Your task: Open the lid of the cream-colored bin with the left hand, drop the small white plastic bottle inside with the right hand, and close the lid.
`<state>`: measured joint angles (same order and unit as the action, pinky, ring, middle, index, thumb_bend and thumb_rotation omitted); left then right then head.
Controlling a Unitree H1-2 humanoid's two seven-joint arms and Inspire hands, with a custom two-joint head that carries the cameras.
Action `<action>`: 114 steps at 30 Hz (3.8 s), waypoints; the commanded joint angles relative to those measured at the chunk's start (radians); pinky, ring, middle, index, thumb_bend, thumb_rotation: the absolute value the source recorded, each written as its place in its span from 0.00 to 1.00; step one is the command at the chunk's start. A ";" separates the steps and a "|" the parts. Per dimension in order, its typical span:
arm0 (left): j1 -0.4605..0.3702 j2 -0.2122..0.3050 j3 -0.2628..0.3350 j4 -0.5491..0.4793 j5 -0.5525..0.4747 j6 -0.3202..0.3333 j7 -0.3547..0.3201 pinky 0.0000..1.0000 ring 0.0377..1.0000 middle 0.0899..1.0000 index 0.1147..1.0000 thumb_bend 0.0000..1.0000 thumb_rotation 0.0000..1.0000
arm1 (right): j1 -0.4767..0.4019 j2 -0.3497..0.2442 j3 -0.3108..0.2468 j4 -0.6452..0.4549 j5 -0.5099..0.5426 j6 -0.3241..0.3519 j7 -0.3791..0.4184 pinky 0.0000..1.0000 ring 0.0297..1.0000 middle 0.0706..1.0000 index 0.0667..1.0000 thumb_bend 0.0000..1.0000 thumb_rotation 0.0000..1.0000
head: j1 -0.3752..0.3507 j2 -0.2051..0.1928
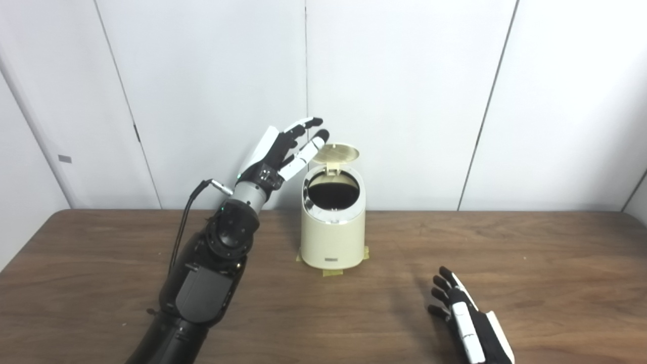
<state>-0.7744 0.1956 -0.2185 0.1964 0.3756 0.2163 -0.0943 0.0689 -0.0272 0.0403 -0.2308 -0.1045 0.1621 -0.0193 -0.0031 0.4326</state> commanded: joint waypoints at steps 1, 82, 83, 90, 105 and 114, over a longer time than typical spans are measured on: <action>-0.088 0.017 -0.007 -0.019 0.037 -0.032 0.004 0.86 0.92 0.91 0.88 0.53 0.96 | -0.016 -0.005 0.006 -0.015 -0.004 -0.036 0.008 0.80 0.90 0.91 0.94 0.55 1.00 | -0.001 0.002; -0.008 0.190 -0.259 -0.125 0.562 -0.212 -0.362 0.92 0.88 0.85 0.80 0.59 1.00 | -0.028 0.069 -0.053 -0.099 0.077 0.016 -0.030 0.75 0.86 0.85 0.90 0.54 0.94 | -0.011 0.104; -0.004 0.190 -0.262 -0.125 0.573 -0.213 -0.358 0.92 0.88 0.85 0.80 0.59 1.00 | -0.028 0.069 -0.053 -0.101 0.079 0.019 -0.030 0.75 0.86 0.85 0.91 0.55 0.94 | -0.011 0.104; 0.010 0.191 -0.292 -0.105 0.637 -0.220 -0.359 0.97 0.91 0.87 0.82 0.58 1.00 | -0.024 0.070 -0.049 -0.123 0.074 0.041 -0.029 0.76 0.86 0.85 0.91 0.56 0.93 | -0.014 0.118; 0.043 0.180 -0.334 -0.078 0.665 -0.236 -0.363 0.98 0.91 0.87 0.81 0.60 1.00 | -0.023 0.071 -0.047 -0.146 0.077 0.074 -0.026 0.75 0.85 0.84 0.90 0.57 0.92 | -0.018 0.128; 0.051 0.181 -0.314 -0.119 0.635 -0.227 -0.376 0.98 0.91 0.87 0.81 0.59 1.00 | -0.024 0.066 -0.054 -0.149 0.089 0.083 -0.021 0.76 0.86 0.85 0.90 0.55 0.92 | -0.019 0.132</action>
<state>-0.7352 0.3620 -0.5211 0.0784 1.0177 -0.0130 -0.4056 0.0628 0.0424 -0.0114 -0.3377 -0.0253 0.2625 -0.0464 -0.0215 0.5645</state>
